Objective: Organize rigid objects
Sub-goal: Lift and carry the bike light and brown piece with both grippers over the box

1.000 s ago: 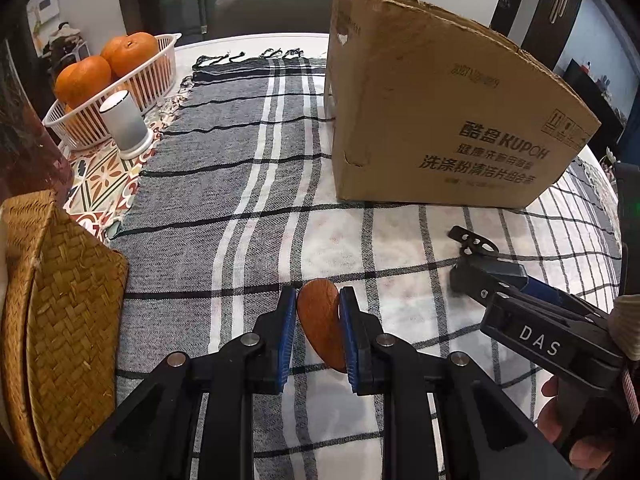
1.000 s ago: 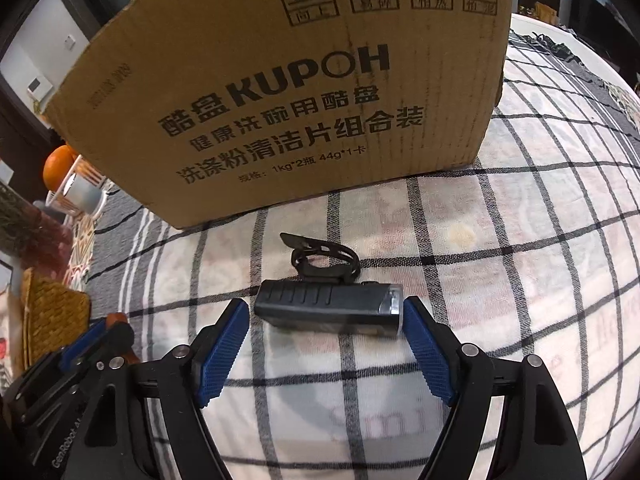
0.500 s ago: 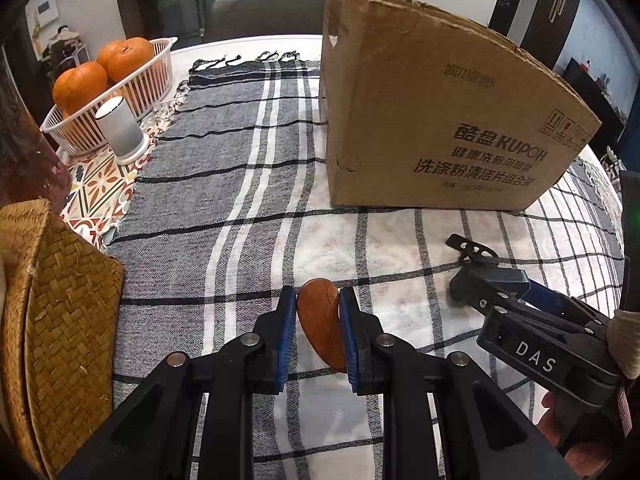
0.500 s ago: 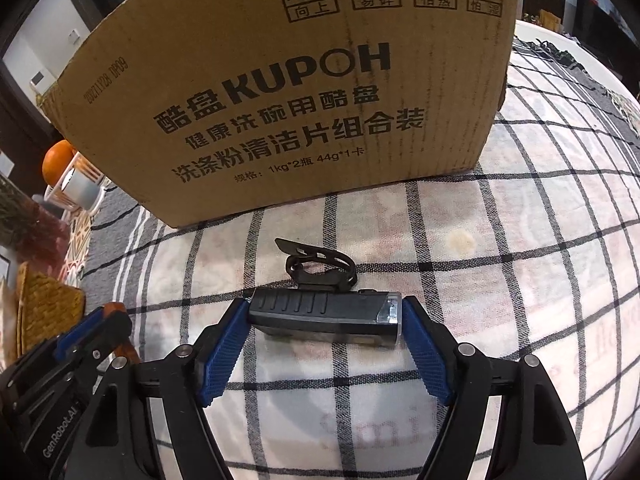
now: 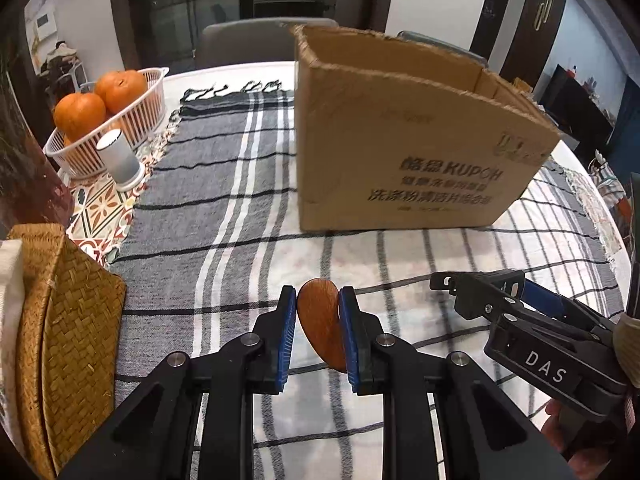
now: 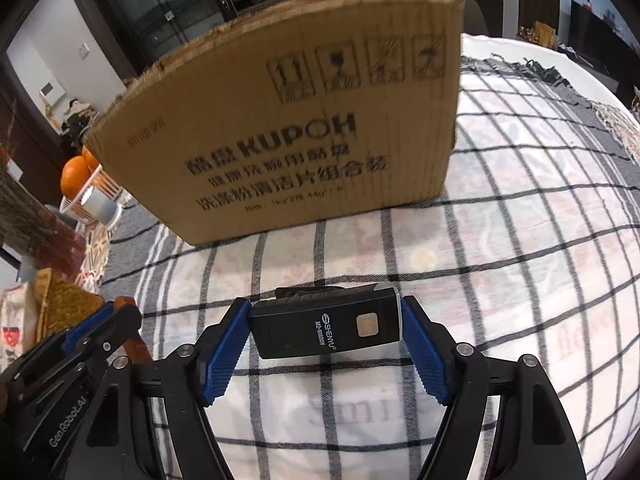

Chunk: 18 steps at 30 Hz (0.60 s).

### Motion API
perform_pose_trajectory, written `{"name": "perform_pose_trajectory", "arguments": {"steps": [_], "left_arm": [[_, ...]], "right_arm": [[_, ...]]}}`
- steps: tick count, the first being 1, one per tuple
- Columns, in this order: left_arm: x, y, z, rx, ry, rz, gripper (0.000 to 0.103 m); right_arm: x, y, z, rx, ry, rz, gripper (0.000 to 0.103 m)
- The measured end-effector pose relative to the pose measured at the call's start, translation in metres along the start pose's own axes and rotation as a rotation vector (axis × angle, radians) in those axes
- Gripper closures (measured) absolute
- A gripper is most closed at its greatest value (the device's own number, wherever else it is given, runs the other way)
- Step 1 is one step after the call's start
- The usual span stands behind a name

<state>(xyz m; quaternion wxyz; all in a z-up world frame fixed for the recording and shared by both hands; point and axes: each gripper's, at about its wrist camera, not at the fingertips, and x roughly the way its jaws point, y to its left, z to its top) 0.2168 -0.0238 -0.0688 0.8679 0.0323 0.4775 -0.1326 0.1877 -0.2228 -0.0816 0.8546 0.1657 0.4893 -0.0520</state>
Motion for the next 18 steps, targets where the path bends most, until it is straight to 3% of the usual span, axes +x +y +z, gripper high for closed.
{"name": "perform_pose_trajectory", "arguments": {"steps": [18], "left_arm": [[-0.049, -0.029, 0.026, 0.028, -0.117, -0.041, 0.081]], "right_arm": [[-0.073, -0.002, 0.021, -0.021, -0.171, 0.025, 0.028]]}}
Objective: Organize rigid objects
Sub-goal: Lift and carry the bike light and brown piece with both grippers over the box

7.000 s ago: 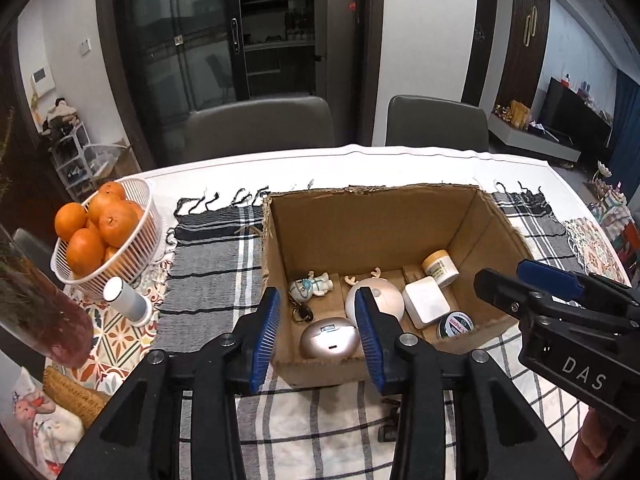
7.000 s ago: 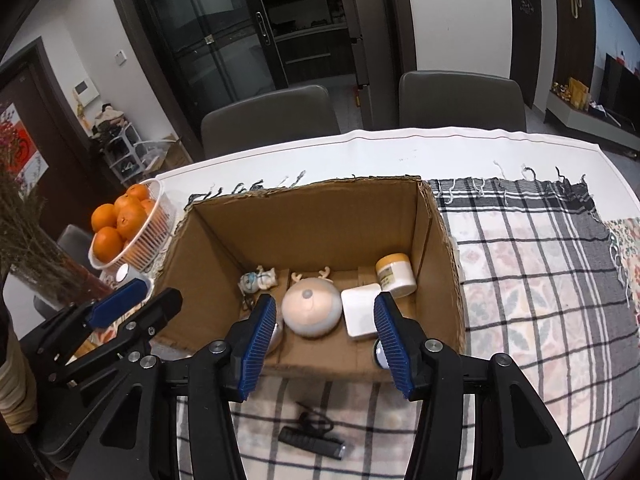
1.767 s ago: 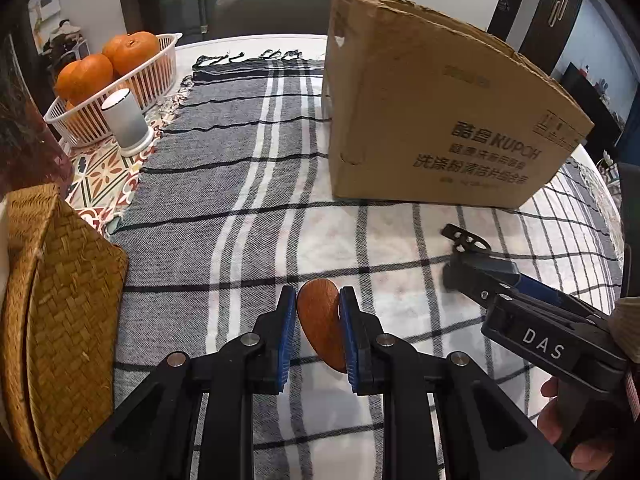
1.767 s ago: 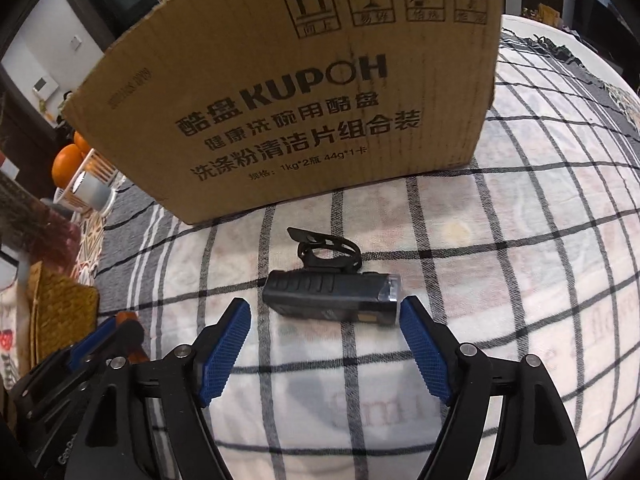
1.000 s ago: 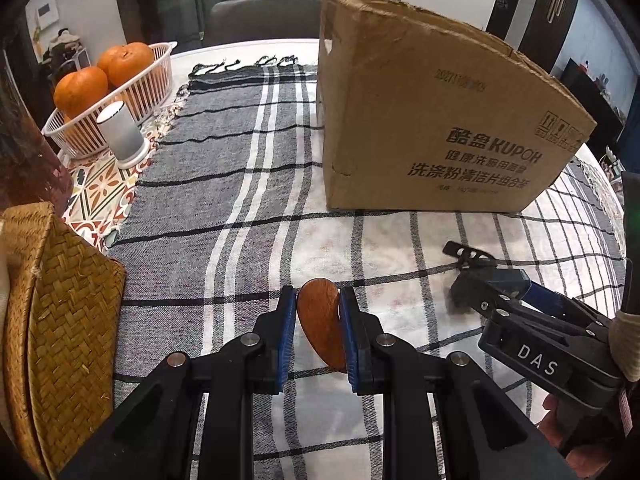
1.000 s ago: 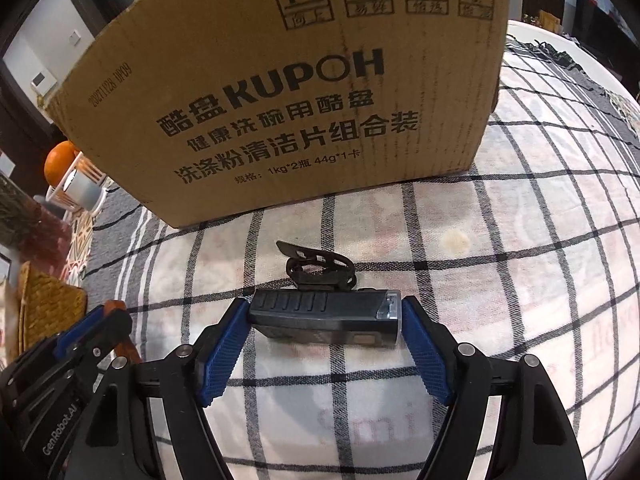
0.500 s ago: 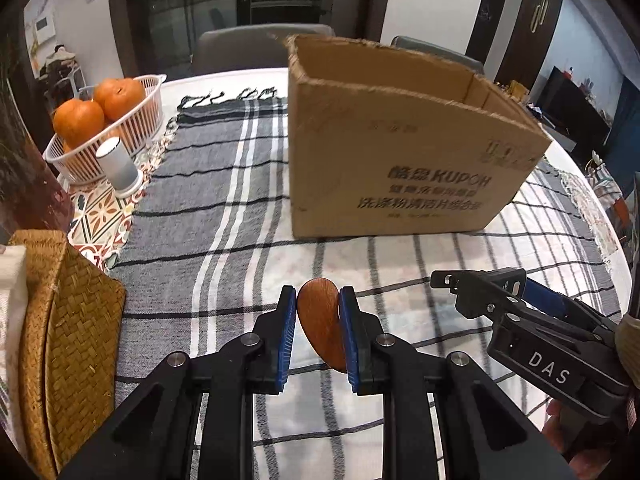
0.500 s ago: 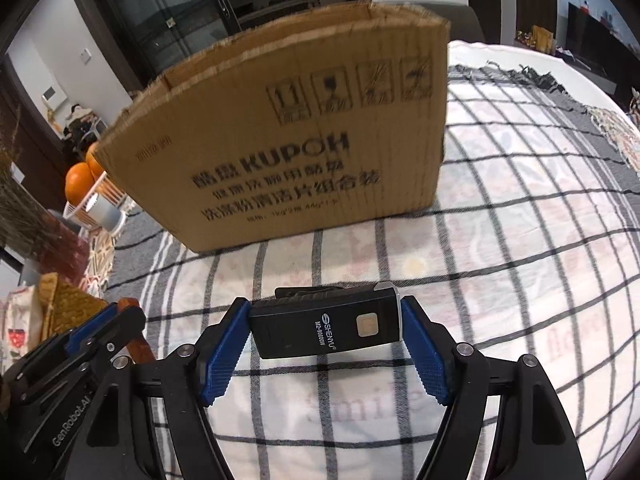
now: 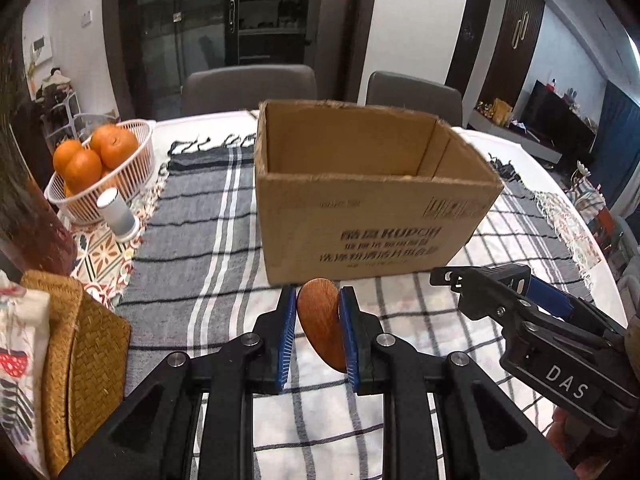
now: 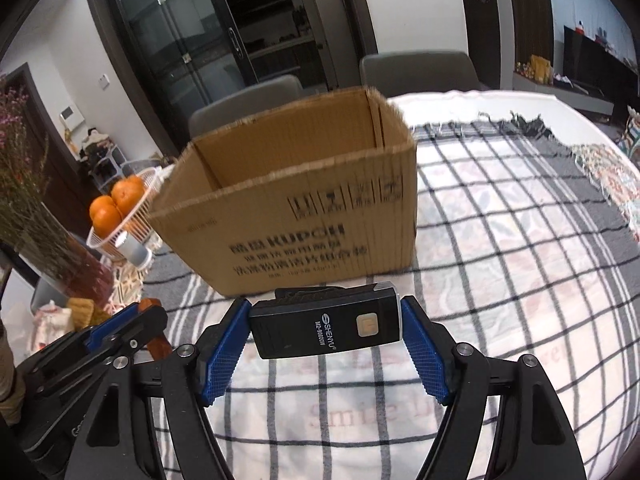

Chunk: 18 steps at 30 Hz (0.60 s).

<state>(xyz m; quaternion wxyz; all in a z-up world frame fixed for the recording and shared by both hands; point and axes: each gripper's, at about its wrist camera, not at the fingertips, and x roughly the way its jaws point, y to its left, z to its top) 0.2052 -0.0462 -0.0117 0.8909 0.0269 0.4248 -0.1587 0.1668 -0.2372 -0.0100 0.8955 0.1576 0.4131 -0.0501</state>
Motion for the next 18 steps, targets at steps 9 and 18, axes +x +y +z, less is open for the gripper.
{"name": "perform_pose_trajectory", "arguments": {"steps": [9, 18], "left_arm": [[-0.019, -0.009, 0.028, 0.015, -0.063, -0.014, 0.081], [-0.032, -0.019, 0.055, 0.041, -0.111, -0.028, 0.081]], "right_arm": [[-0.024, 0.003, 0.025, -0.012, -0.074, 0.019, 0.028], [-0.035, 0.003, 0.047, -0.018, -0.127, 0.036, 0.028]]}}
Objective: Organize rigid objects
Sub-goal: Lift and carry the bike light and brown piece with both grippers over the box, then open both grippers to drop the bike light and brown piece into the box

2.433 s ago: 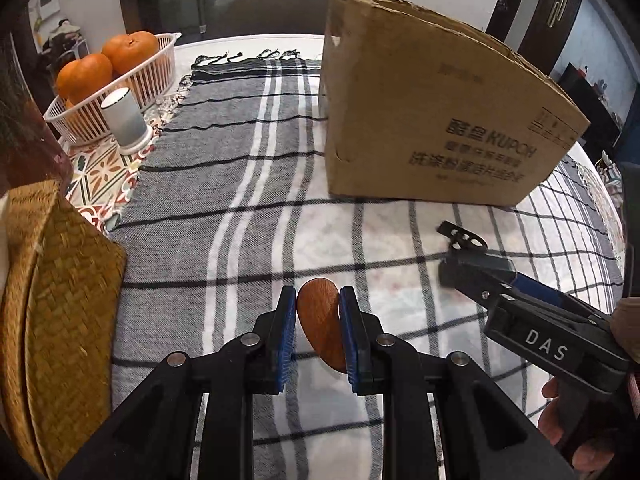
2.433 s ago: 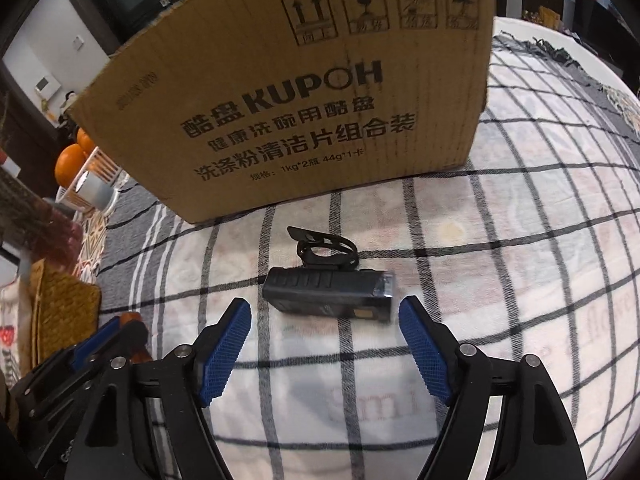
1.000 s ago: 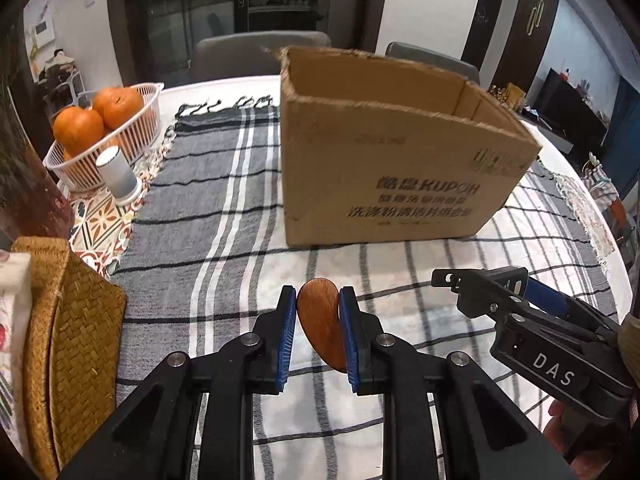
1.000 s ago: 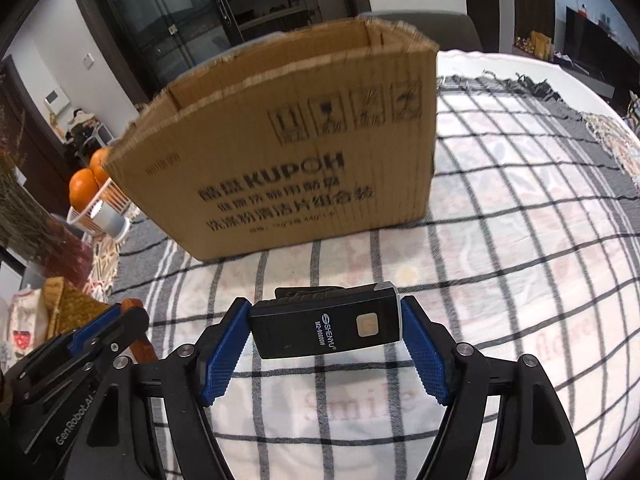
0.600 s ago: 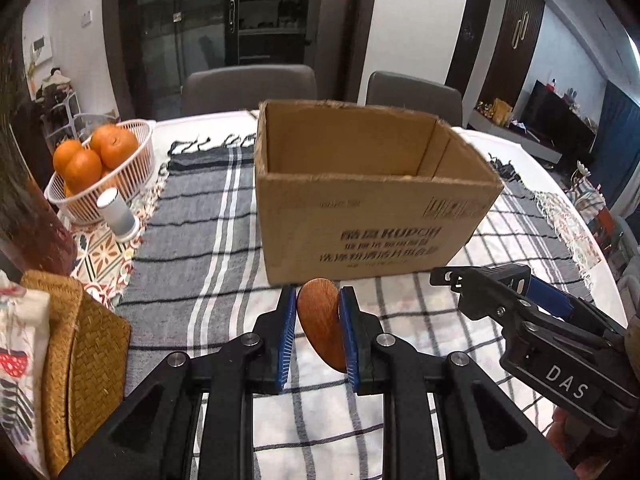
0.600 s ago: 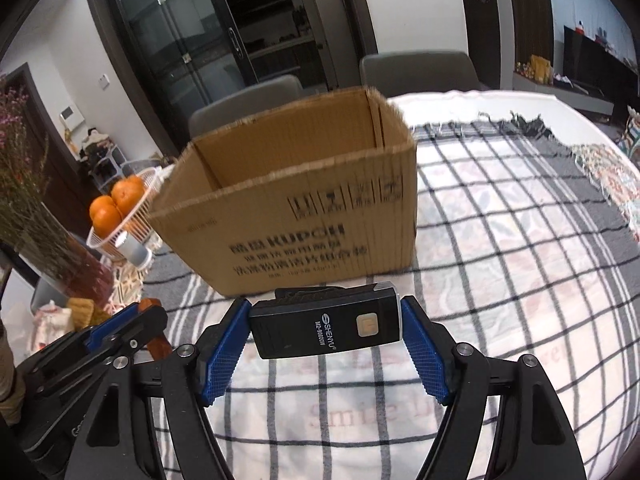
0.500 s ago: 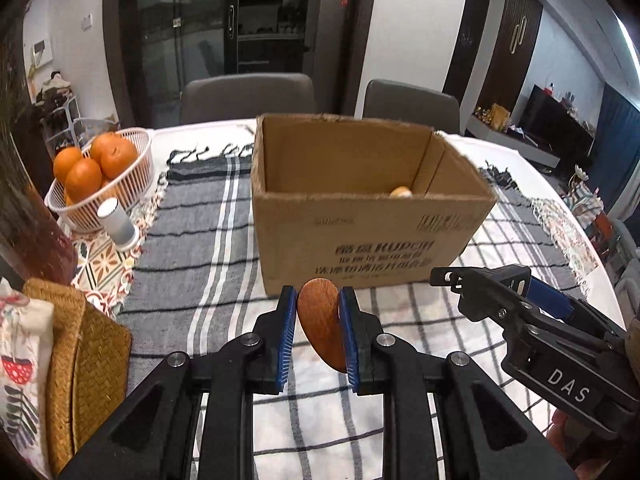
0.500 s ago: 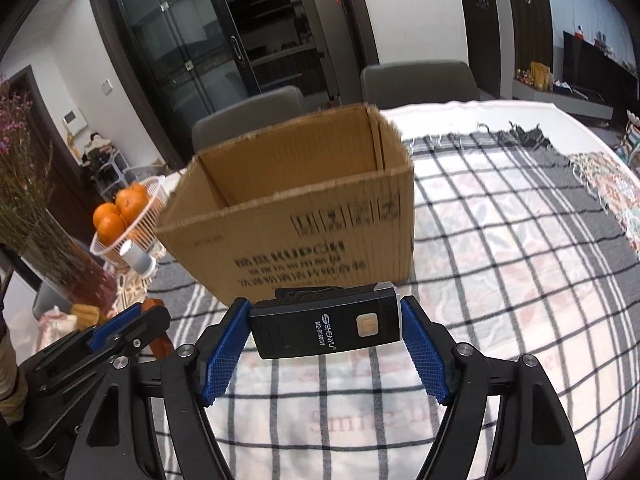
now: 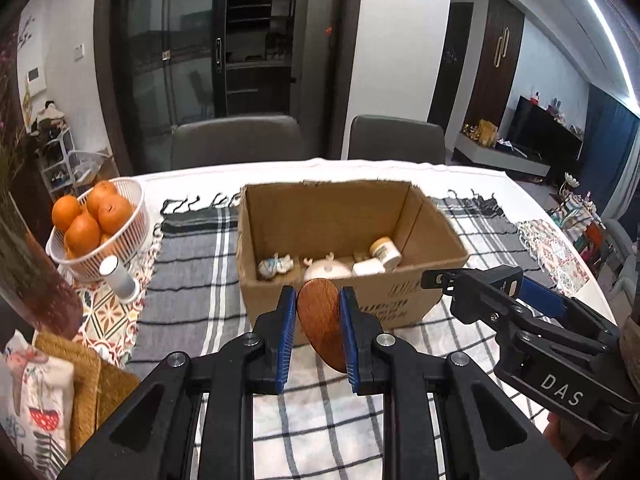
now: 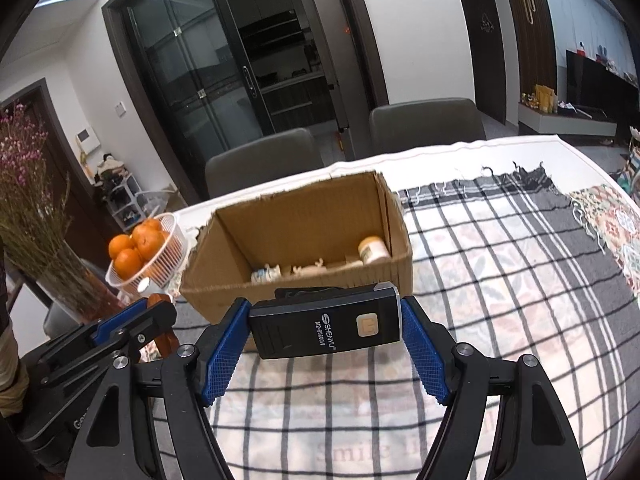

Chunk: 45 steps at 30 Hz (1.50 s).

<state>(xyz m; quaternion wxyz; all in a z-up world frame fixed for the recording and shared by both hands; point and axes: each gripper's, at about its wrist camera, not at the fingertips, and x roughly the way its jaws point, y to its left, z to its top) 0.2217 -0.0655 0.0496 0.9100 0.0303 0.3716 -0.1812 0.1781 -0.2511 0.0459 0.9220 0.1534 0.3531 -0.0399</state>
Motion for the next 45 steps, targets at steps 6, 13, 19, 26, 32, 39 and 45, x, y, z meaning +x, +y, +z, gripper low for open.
{"name": "perform_pose_trajectory", "arguments": {"steps": [6, 13, 19, 26, 32, 39, 45], "left_arm": [[0.004, -0.001, 0.020, -0.005, -0.010, -0.007, 0.081], [0.014, 0.002, 0.039, -0.017, -0.021, 0.000, 0.081], [0.031, 0.006, 0.056, -0.017, -0.021, 0.012, 0.081], [0.062, 0.012, 0.072, -0.024, 0.024, 0.015, 0.081], [0.091, 0.020, 0.078, -0.036, 0.094, 0.004, 0.081], [0.117, 0.023, 0.078, -0.014, 0.155, 0.035, 0.080], [0.126, 0.027, 0.072, -0.033, 0.180, 0.046, 0.072]], "right_arm": [[0.000, 0.001, 0.019, -0.010, -0.023, 0.008, 0.028], [0.009, 0.006, 0.037, -0.033, -0.035, 0.029, 0.028], [0.025, 0.007, 0.054, -0.052, -0.035, 0.033, 0.028], [0.051, 0.009, 0.072, -0.084, -0.007, 0.019, 0.028], [0.078, 0.010, 0.082, -0.102, 0.053, 0.013, 0.028], [0.107, 0.010, 0.082, -0.120, 0.160, -0.007, 0.028], [0.120, 0.005, 0.078, -0.109, 0.220, -0.014, 0.027]]}}
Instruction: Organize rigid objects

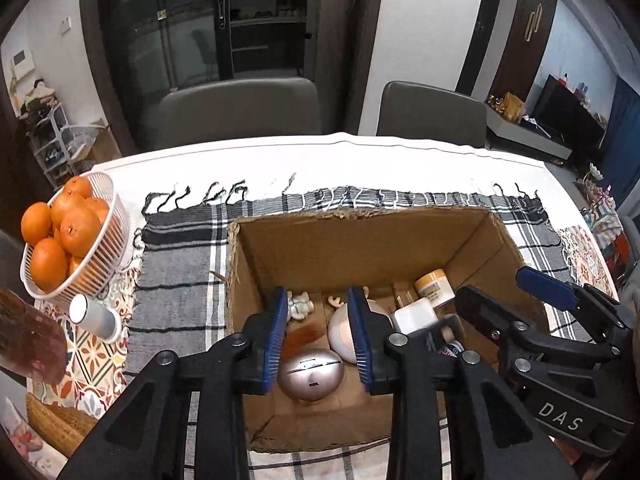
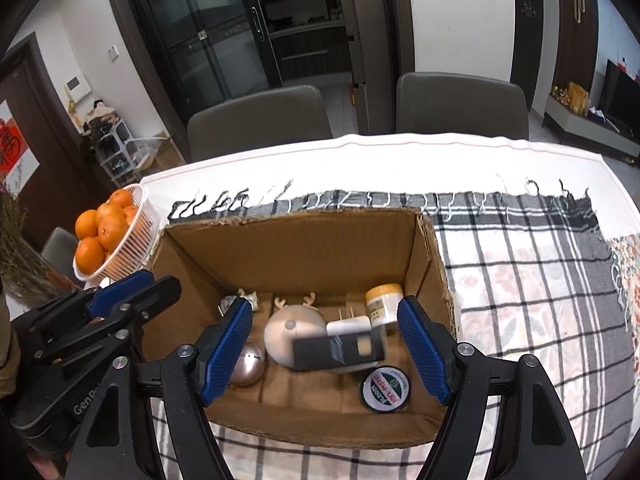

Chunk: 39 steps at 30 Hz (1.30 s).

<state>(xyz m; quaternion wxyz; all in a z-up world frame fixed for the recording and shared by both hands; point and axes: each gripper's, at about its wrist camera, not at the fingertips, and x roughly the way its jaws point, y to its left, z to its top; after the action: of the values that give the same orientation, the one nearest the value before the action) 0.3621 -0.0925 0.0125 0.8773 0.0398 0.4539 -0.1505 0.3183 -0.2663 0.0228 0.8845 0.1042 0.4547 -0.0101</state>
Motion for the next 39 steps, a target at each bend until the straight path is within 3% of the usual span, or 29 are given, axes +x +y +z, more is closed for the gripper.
{"name": "perform_pose_trajectory", "arguments": {"steps": [8, 14, 30, 39], "left_arm": [[-0.020, 0.002, -0.017, -0.012, -0.036, 0.049, 0.071], [-0.057, -0.002, -0.031, 0.000, -0.106, 0.079, 0.062], [-0.166, -0.013, -0.106, 0.006, -0.294, 0.116, 0.026], [-0.211, -0.016, -0.152, 0.010, -0.386, 0.190, 0.004]], "right_arm": [[-0.013, 0.002, -0.009, -0.027, -0.027, -0.051, 0.027], [-0.042, 0.006, -0.023, -0.032, -0.082, -0.073, 0.027], [-0.154, 0.015, -0.088, -0.014, -0.262, -0.164, 0.022], [-0.198, 0.022, -0.132, -0.031, -0.330, -0.233, 0.015]]}}
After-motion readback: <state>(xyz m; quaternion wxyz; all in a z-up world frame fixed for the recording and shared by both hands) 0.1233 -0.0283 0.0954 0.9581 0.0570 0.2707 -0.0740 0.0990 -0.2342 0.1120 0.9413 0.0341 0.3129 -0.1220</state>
